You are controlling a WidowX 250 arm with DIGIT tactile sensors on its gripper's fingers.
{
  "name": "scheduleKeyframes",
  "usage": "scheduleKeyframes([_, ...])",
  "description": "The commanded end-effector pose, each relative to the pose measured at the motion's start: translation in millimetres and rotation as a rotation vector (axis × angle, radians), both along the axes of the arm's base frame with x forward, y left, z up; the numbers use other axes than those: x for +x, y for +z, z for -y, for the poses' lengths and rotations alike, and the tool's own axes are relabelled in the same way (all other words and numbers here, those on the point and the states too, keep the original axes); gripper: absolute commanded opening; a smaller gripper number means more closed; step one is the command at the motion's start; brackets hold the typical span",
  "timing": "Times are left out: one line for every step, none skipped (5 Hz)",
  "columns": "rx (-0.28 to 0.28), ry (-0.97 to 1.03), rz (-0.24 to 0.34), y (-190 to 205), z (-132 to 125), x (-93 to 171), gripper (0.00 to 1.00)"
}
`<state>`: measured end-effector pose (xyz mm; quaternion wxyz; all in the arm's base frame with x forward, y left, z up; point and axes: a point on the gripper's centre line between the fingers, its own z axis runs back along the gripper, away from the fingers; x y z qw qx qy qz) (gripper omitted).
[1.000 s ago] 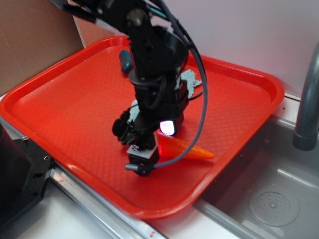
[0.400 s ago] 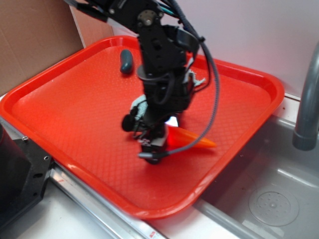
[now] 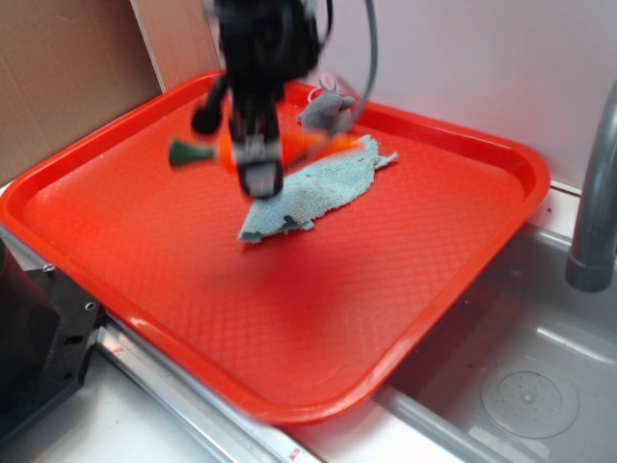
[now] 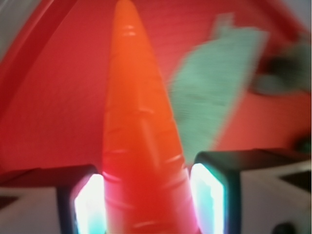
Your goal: Grab the carrot.
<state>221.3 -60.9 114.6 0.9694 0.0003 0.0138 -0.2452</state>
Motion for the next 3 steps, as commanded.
scheduleKeyframes([0.002, 0.489, 0.072, 79, -35, -16, 0.00])
scheduleKeyframes([-0.002, 0.739, 0.089, 89, -46, -29, 0.00])
scheduleKeyframes([0.048, 0.740, 0.063, 85, -44, -31, 0.00])
